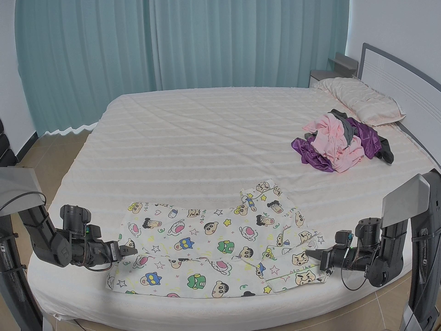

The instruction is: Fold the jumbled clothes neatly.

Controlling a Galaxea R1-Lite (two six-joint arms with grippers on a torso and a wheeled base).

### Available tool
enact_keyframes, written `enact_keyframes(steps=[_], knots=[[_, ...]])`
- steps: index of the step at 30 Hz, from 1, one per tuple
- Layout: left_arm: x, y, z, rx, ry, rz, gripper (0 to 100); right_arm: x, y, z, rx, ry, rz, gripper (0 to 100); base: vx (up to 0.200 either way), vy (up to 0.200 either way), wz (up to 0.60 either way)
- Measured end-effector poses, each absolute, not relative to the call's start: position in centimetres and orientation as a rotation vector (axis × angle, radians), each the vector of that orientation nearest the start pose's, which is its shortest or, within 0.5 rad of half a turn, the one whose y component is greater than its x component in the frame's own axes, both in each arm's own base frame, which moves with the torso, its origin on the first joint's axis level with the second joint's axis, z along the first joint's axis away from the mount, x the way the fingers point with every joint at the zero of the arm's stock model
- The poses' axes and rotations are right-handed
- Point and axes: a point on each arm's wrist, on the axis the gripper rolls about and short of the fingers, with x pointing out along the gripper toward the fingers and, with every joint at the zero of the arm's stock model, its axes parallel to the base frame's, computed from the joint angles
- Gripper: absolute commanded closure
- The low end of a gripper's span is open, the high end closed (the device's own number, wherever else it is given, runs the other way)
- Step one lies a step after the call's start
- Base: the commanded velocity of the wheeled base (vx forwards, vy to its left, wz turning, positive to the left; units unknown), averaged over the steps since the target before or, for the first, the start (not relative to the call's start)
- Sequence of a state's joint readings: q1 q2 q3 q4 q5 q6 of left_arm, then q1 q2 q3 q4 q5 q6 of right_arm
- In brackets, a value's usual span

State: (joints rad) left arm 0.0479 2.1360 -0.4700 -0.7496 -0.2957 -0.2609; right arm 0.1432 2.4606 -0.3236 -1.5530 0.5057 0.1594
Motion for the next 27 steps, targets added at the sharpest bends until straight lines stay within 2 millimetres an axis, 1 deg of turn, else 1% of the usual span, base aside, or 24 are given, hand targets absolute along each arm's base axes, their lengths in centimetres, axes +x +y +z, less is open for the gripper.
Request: enact_keyframes(steps=[4, 9, 13, 24, 25, 27], knots=[[28.9, 1.2, -2.1, -0.298, 0.941, -0.171, 0, 28.1, 5.3, -5.6, 0.253, 0.642, 0.573, 100, 0.0, 0.0, 0.0], [29.5, 1.6, -3.2, -0.225, 0.923, -0.221, 0, 28.1, 5.3, -5.7, 0.25, 0.645, 0.569, 100, 0.0, 0.0, 0.0], [29.9, 1.7, -3.8, -0.214, 0.896, -0.224, 0, 28.0, 5.4, -5.8, 0.25, 0.65, 0.569, 100, 0.0, 0.0, 0.0], [29.6, 1.3, -4.9, -0.213, 0.926, -0.239, 0, 28.1, 5.4, -5.8, 0.249, 0.646, 0.569, 100, 0.0, 0.0, 0.0], [29.5, 1.3, -4.9, -0.212, 0.928, -0.241, 100, 28.1, 5.4, -5.8, 0.249, 0.646, 0.569, 100, 0.0, 0.0, 0.0], [29.5, 1.2, -5.0, -0.211, 0.933, -0.243, 100, 28.1, 5.4, -5.8, 0.249, 0.646, 0.569, 100, 0.0, 0.0, 0.0]])
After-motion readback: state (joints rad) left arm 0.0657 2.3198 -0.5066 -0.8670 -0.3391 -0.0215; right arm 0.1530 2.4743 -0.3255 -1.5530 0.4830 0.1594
